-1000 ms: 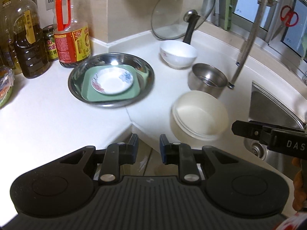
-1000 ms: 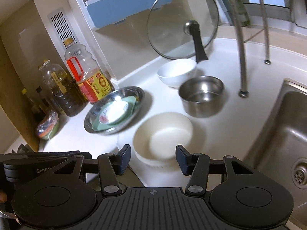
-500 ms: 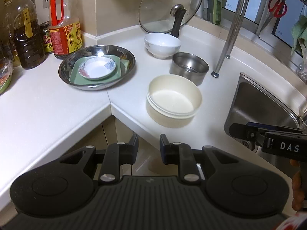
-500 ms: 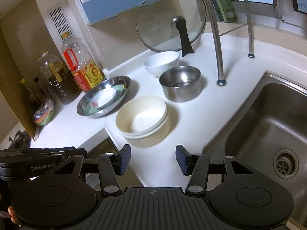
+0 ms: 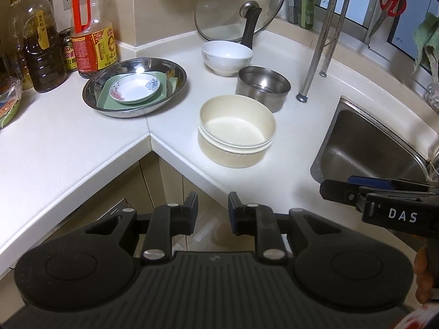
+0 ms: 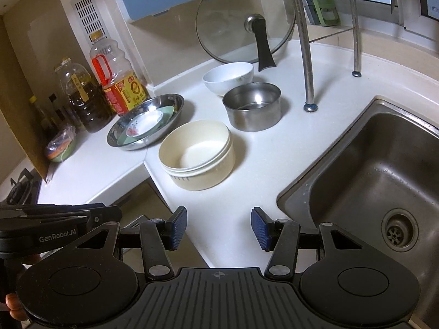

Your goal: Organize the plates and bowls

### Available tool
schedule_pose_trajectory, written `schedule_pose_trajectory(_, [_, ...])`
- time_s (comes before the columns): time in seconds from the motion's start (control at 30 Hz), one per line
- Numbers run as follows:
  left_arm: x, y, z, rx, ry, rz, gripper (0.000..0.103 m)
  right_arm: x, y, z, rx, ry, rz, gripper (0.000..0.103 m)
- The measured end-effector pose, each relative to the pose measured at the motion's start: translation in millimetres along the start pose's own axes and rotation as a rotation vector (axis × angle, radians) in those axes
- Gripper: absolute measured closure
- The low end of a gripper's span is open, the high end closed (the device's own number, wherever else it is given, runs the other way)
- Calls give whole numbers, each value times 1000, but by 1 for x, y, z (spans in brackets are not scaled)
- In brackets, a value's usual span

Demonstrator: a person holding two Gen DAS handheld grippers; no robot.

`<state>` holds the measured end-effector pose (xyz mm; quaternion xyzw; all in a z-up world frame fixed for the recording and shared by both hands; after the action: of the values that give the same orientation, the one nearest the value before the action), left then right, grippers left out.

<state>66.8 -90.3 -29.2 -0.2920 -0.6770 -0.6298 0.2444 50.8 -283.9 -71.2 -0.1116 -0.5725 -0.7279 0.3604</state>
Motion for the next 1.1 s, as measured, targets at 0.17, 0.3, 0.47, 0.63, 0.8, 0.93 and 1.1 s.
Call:
schedule_pose_trajectory(0.17, [-3,7,-4,-17,1,-6,83,-4,5,-2,-4,-10,1,51])
schedule_pose_trajectory(0.3, [-10,14,-4,-33,1,-5,83,-10,11,-3,-9,-19,-7,51])
schedule_pose_trajectory(0.47, [-25,25,0,-46,-5,-5,81,-23,21,-2,-8,-31,-13,51])
schedule_pose_trajectory(0.63, [-44,42,8,-52,-24,-2,81,-42,35,-1,-16,-39,-15,51])
schedule_pose_trajectory(0.8, [-66,61,15,-56,-60,5,79,-62,48,2,-22,-53,-10,51])
schedule_pose_trajectory(0.93, [-84,73,17,-71,-85,21,78,-79,56,1,-41,-61,-4,51])
schedule_pose_trajectory(1.1, [-104,82,25,-65,-95,49,78,-99,64,-1,-59,-72,3,51])
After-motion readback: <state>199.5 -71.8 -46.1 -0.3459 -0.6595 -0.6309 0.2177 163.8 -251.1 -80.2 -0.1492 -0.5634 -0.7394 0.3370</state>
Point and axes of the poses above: each gripper's, at about its wrist camera, not at the fingertips, and x roughly against the way its jaws point, z to its left, y to its top, the point moved 1 cm from there along -x, roughly the way its jaws point, and after that the axes turned 2 degrees about -z, right-handed, at the moved point
